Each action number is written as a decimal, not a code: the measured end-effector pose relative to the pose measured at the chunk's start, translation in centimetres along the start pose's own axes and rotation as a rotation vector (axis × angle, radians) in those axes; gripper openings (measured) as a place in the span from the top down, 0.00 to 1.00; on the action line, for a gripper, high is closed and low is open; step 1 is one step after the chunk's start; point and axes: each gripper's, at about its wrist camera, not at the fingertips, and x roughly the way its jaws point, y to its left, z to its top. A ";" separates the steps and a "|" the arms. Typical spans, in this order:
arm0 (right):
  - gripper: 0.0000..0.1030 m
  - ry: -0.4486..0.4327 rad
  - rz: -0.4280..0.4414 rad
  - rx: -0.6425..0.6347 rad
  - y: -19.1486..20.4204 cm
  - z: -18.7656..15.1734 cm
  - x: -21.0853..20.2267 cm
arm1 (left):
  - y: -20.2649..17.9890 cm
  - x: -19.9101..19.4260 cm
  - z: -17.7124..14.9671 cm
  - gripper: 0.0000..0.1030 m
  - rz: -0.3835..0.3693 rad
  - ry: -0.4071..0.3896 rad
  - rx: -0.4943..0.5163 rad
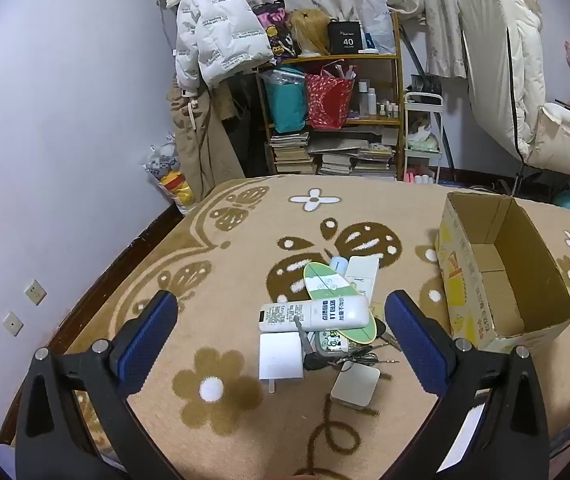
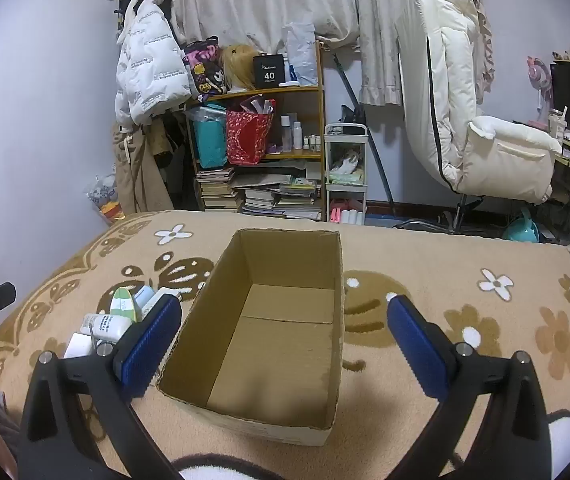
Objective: Organize rigid objects
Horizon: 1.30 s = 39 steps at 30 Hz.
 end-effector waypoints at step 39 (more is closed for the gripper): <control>0.00 0.006 0.004 0.007 0.1 -0.2 0.2 | -1.2 -0.2 -0.4 0.01 -0.010 0.007 0.038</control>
